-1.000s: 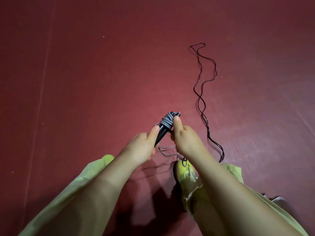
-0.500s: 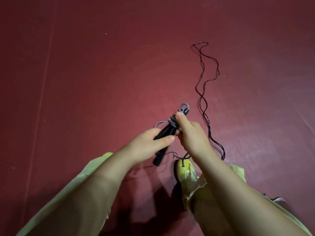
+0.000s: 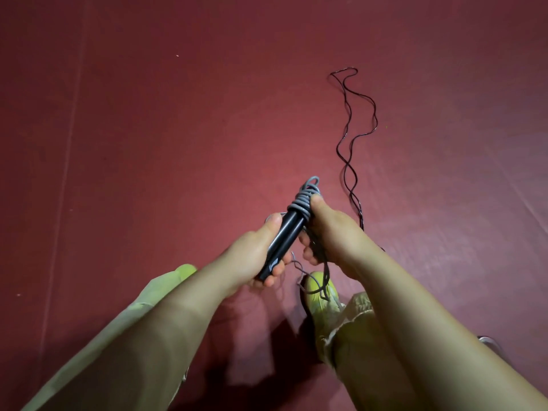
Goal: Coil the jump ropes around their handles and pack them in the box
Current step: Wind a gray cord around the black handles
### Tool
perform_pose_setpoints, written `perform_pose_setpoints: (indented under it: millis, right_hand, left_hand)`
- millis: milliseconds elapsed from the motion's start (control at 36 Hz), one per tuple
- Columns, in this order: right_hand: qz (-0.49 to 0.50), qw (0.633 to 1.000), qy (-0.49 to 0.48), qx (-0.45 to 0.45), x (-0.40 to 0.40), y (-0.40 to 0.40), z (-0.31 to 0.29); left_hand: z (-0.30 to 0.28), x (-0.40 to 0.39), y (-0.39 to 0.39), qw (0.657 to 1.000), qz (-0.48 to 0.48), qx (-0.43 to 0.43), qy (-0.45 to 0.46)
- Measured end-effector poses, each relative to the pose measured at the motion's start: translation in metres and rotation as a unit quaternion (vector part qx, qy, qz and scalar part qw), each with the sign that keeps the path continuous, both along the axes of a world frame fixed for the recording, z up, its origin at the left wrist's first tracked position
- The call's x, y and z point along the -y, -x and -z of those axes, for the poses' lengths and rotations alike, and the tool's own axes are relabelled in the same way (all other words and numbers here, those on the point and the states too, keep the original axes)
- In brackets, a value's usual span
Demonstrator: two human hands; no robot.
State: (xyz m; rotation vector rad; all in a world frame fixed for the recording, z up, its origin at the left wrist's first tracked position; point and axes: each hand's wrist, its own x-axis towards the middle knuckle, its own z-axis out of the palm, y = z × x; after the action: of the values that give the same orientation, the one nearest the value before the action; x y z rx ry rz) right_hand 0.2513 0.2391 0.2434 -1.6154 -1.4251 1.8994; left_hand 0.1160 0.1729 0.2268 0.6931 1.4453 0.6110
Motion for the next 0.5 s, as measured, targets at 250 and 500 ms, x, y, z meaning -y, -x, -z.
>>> perform_pose_setpoints:
  millis: [250,500]
  right_hand:
    - [-0.045,0.963,-0.169,0.204,0.003,-0.002,0.003]
    - [0.029,0.996,-0.056,0.066,0.010,0.006,0.009]
  left_hand:
    - [0.008,-0.005,0.003,0.952,0.064,-0.285,-0.095]
    - [-0.001,-0.003,0.008,0.846,0.086,-0.501,-0.159]
